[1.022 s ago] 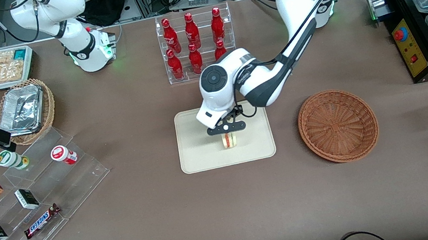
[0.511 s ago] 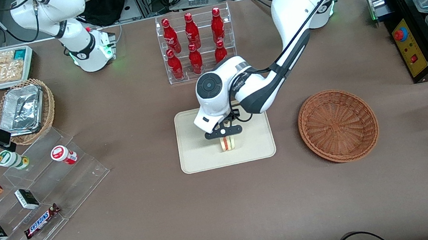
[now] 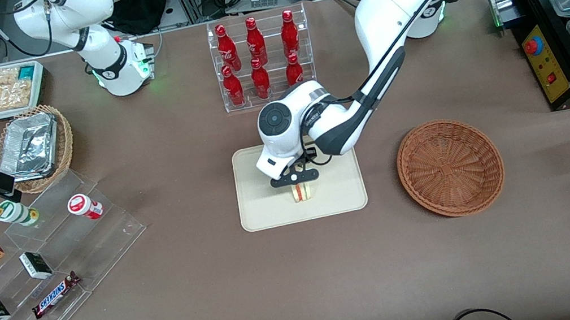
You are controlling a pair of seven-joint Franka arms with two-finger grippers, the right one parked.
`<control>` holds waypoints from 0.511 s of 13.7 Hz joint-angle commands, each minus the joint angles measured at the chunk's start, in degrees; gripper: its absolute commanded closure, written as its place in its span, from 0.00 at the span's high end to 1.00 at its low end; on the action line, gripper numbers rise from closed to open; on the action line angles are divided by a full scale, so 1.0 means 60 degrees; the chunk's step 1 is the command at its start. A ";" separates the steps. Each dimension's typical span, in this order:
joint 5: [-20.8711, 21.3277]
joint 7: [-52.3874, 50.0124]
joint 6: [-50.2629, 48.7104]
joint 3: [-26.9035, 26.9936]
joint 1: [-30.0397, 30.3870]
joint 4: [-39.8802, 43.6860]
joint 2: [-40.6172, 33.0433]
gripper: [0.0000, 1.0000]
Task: Place sandwich from basket to tray
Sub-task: 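Set the sandwich upright on the tray and open the left gripper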
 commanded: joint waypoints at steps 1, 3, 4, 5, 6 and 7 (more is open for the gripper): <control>0.0223 -0.0273 -0.0038 0.0125 -0.0192 0.0275 -0.0008 0.99; 0.0092 -0.0404 -0.0111 0.0125 -0.0061 0.0217 -0.0446 0.99; 0.0077 -0.0883 -0.0257 0.0125 -0.0060 0.0158 -0.0870 0.99; 0.0077 -0.1367 -0.0621 0.0125 -0.0046 0.0143 -0.1280 0.99; 0.0077 -0.1633 -0.1161 0.0125 0.0114 0.0114 -0.1777 0.99; 0.0062 -0.1679 -0.1775 0.0110 0.0289 0.0027 -0.2246 0.99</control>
